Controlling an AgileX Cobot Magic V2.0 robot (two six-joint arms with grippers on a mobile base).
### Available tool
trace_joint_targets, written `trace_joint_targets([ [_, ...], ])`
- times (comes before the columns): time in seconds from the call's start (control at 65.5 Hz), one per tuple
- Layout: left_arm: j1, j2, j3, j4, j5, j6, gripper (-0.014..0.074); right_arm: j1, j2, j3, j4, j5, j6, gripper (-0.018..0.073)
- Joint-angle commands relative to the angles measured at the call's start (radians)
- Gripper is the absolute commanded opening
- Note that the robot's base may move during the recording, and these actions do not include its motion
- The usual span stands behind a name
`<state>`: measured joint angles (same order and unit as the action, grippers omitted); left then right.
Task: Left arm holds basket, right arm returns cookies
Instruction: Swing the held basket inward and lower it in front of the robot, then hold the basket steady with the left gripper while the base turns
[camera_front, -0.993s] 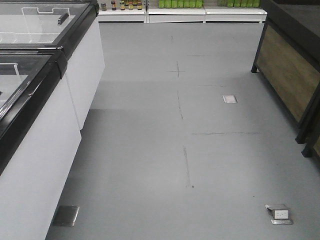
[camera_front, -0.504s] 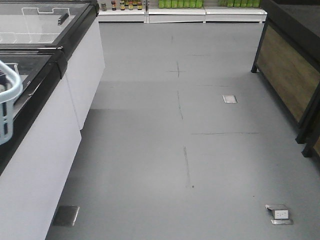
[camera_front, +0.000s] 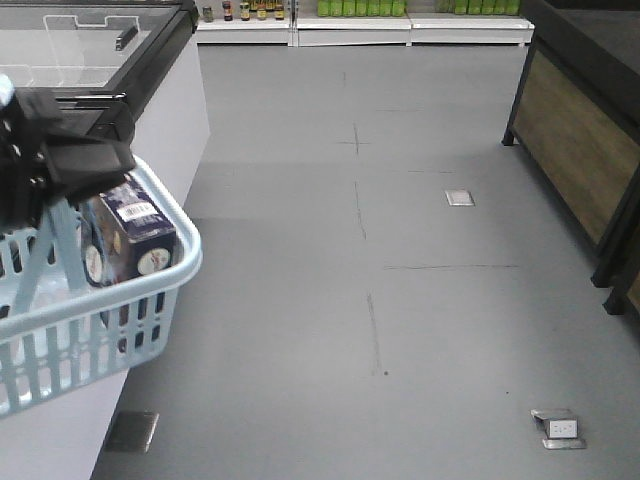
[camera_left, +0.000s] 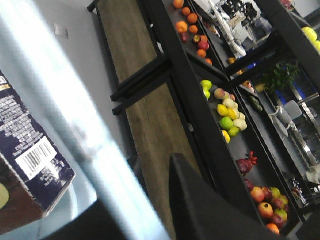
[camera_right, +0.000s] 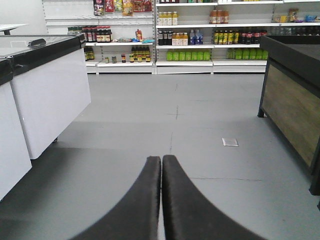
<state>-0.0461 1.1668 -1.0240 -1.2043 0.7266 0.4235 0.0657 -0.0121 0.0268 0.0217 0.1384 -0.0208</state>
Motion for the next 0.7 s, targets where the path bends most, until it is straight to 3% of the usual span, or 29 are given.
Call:
trace_joint_targets([
  [0.0,-0.091,-0.037,0.026,-0.070,-0.105,0.014,-0.0006,0.000,-0.017,0.004,-0.001,-0.069,-0.006,-0.0011],
  [0.153,-0.264,-0.037,0.123,-0.088,-0.237,0.037,-0.0006,0.000,-0.017,0.004,-0.001,-0.069,-0.006,-0.0011],
  [0.382,-0.530,-0.037,0.234,-0.226,-0.400,0.124,-0.0006,0.000,-0.017,0.004,-0.001,-0.069,-0.006,-0.0011],
  [0.687,-0.747,-0.019,0.277,-0.324,-0.443,0.168,-0.0006,0.000,-0.017,0.004,-0.001,-0.069,-0.006,-0.0011],
])
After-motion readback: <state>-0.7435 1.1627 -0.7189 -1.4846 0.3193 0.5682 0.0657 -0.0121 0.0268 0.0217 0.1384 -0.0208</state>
